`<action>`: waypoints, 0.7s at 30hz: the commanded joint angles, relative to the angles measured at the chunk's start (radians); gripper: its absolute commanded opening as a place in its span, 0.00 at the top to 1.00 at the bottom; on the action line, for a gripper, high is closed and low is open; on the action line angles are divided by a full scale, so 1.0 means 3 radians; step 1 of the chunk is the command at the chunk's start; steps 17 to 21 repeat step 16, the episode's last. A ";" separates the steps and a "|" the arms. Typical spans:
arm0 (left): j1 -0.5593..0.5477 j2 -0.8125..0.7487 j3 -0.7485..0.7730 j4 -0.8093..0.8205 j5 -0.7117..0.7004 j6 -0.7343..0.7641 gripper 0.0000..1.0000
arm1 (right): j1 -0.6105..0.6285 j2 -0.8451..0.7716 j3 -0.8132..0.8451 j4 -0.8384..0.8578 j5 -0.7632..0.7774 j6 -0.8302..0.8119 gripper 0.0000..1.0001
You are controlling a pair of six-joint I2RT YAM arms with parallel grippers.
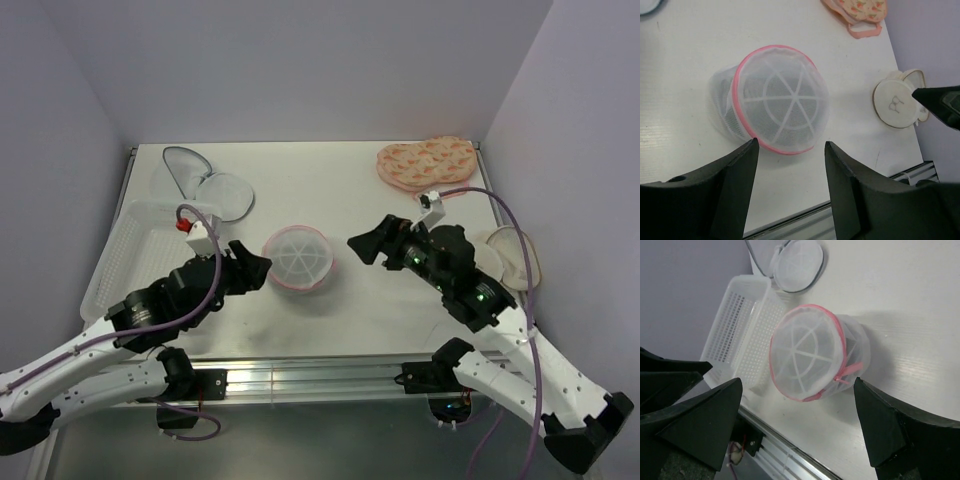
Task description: Place the bra in the laundry bag and zip it closed
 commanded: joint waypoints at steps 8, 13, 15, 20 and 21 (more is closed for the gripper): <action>0.0010 -0.0310 -0.0061 0.0142 -0.0008 0.0193 0.38 | -0.0022 -0.0737 -0.0391 -0.0420 0.0557 -0.0179 0.00; 0.0010 -0.0300 -0.0061 0.0101 -0.0018 0.0198 0.38 | -0.0017 -0.0804 -0.0406 -0.0420 0.0547 -0.0199 0.00; 0.0015 -0.0305 -0.0066 0.0111 -0.0013 0.0203 0.38 | -0.0017 -0.0794 -0.0396 -0.0425 0.0557 -0.0199 0.00; 0.0010 -0.0310 -0.0072 0.0122 -0.0013 0.0208 0.38 | -0.0017 -0.0794 -0.0396 -0.0425 0.0562 -0.0204 0.00; 0.0010 -0.0310 -0.0072 0.0122 -0.0013 0.0208 0.38 | -0.0017 -0.0794 -0.0396 -0.0425 0.0562 -0.0204 0.00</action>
